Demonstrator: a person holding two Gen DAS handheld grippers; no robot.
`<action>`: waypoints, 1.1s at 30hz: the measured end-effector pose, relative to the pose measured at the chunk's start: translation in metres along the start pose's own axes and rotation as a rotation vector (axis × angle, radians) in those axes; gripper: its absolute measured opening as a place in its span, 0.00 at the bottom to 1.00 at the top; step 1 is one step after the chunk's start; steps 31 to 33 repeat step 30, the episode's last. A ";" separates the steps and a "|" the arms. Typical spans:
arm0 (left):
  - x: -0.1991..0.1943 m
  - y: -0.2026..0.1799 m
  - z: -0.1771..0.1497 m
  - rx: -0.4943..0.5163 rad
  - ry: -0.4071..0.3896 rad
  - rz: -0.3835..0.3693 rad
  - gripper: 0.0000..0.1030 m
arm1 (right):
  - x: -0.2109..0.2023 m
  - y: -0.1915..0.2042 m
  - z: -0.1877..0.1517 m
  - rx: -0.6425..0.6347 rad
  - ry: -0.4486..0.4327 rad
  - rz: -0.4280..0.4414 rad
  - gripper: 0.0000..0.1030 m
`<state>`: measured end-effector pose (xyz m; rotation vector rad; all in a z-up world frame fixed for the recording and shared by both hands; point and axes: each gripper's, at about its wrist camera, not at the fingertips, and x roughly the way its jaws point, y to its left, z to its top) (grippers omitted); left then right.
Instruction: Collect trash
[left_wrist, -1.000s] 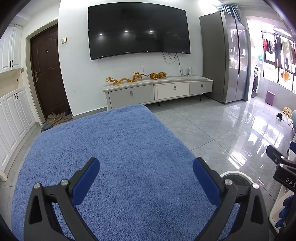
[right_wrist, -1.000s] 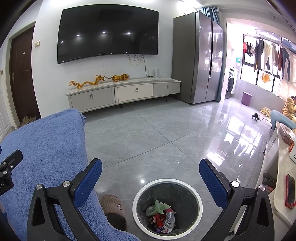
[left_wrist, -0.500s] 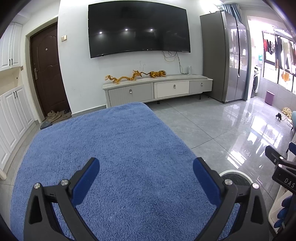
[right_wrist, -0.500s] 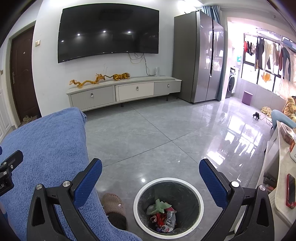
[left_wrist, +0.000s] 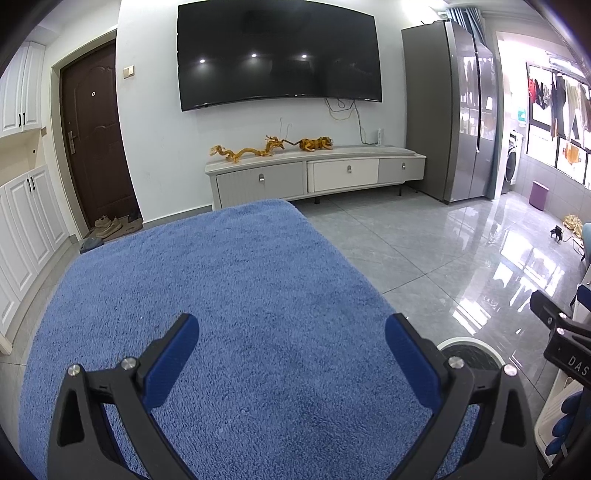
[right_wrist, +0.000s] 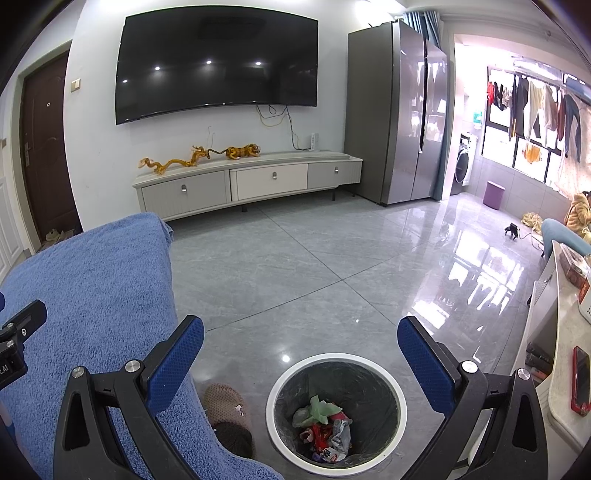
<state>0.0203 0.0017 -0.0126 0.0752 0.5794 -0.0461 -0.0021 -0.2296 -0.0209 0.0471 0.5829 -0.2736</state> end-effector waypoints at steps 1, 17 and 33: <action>0.000 0.000 0.000 0.000 0.001 -0.001 0.99 | 0.000 0.000 0.000 0.000 0.000 -0.001 0.99; 0.002 0.001 -0.001 -0.003 0.008 -0.010 0.99 | 0.000 0.000 0.000 -0.001 0.001 0.000 0.99; 0.006 0.003 -0.002 -0.009 0.021 -0.024 0.99 | 0.000 0.000 0.000 -0.002 0.002 -0.001 0.99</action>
